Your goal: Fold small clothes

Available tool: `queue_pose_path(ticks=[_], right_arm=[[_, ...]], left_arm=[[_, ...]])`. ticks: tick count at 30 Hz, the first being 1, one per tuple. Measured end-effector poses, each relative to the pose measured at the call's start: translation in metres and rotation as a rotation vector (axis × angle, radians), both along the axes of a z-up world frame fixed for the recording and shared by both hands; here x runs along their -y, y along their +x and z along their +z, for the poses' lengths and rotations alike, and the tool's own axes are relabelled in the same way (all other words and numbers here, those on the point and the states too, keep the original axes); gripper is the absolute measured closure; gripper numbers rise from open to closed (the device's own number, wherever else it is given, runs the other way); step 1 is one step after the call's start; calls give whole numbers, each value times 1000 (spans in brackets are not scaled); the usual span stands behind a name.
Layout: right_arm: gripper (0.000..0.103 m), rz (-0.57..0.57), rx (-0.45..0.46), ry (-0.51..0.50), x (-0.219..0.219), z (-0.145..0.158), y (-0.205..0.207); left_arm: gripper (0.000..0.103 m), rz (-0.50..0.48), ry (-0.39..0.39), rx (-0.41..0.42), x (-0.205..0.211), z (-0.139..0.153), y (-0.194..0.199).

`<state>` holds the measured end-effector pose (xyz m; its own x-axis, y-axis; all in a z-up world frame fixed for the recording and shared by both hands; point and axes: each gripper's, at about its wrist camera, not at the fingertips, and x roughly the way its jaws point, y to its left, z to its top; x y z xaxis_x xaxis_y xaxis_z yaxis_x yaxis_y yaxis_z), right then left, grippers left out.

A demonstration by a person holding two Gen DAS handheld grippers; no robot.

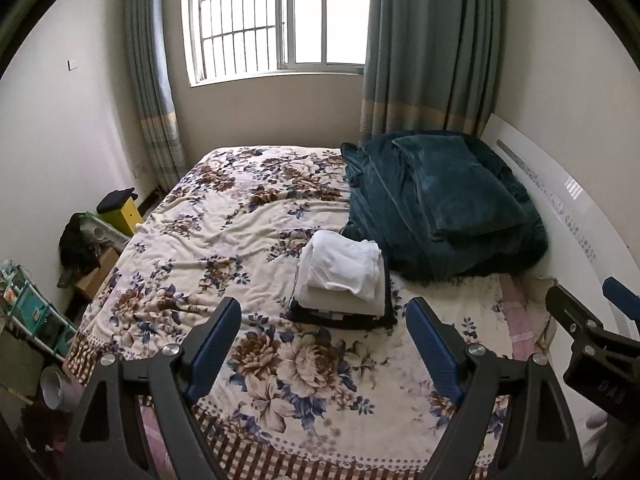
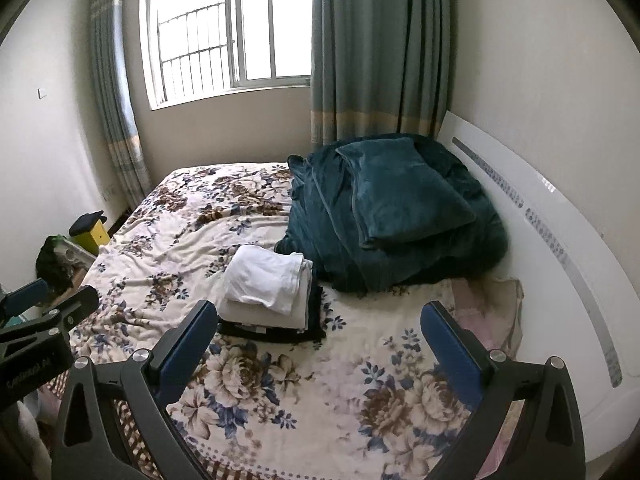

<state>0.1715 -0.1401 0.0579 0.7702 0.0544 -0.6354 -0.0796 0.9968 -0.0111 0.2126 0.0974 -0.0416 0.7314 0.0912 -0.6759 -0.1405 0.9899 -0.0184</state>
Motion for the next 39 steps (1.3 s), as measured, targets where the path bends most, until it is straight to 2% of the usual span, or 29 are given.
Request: queue_pose_path(ticks=[1,2,3,16,39], right_arm=[[0,1,4,1,1,3,-4],[0,4,8,-3,2,5,-7],[0,6,10,-5,2,6,-9],[0,40,17,-20,6,15,-10],[0,72,20,-18,4,16,-13]], left_arm=[[12,4,1,1,1,0,-3],[1,6,4,5,2,1,-5],[0,8,7,12,3,1,-6],[0,40,13,47,4,13,-18],[0,47,21,44,4,15,-28]])
